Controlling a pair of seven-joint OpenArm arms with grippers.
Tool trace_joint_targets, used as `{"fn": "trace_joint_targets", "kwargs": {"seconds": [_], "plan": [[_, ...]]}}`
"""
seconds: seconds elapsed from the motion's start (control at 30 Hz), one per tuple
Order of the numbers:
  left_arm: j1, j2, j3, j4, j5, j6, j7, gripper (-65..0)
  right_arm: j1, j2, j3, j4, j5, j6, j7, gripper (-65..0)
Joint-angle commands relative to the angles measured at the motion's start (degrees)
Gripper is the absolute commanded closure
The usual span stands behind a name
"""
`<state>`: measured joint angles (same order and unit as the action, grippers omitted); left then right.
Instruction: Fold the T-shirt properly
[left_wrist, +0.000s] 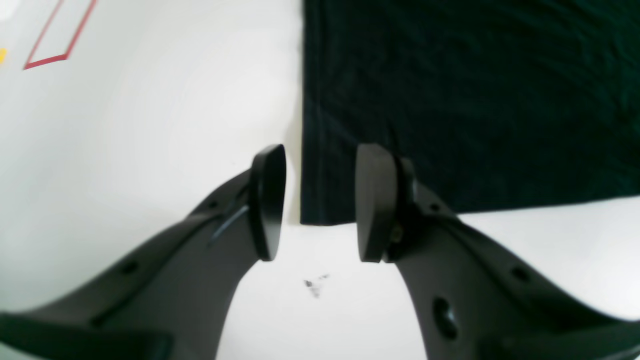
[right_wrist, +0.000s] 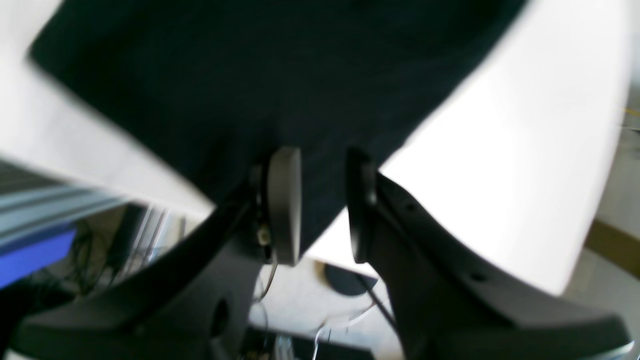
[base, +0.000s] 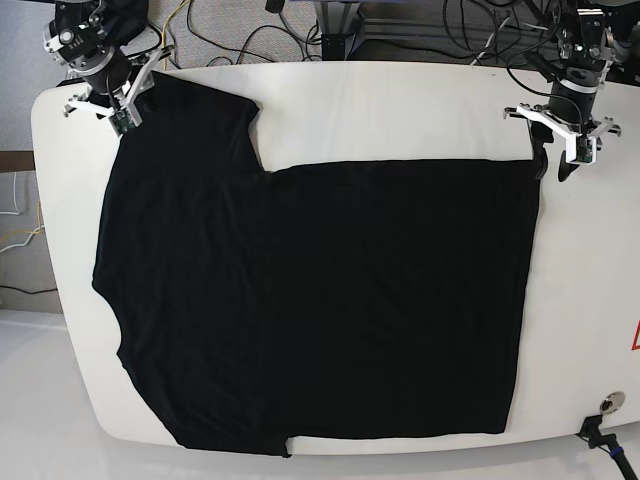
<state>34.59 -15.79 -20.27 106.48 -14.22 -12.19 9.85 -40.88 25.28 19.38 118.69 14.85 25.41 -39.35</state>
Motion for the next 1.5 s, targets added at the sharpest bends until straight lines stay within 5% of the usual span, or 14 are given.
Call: {"fn": "trace_joint_targets", "kwargs": {"seconds": [0.0,0.63,0.97,1.07,1.27,1.47], "plan": [[-0.07,-0.63,-0.41,1.08,-0.12,-0.33,-1.89,-20.3,0.05,0.55,0.52,0.86,0.41,-0.51,0.55,-15.3],[-4.51,-0.11,-0.07,-9.23,-2.44,-2.60,3.34,-19.3,0.47,0.47,0.54,0.78,0.33,-0.88,0.72,-15.7],[-6.34,0.39,-0.77,-17.69,-5.19,-9.19,5.94,-13.2,0.43,0.60,0.79,0.57,0.66,-1.59,0.57,-18.1],[-6.43,0.14,-2.20,-17.29,-6.83,-9.60,6.24,-18.5,0.70,0.49,0.76,1.01,0.65,-1.45,0.55,-17.4],[-8.09,-0.32,-4.61,-18.05,-11.17,-17.31,11.54,-25.0,1.12,0.47,1.13,0.68,0.54,-1.57,0.42,-17.4],[-9.90,-0.28,-3.82,-19.41,-11.12,-18.43,11.90,-26.4,1.14,0.52,1.12,0.75,0.62,-1.56,0.43,-17.4]]}}
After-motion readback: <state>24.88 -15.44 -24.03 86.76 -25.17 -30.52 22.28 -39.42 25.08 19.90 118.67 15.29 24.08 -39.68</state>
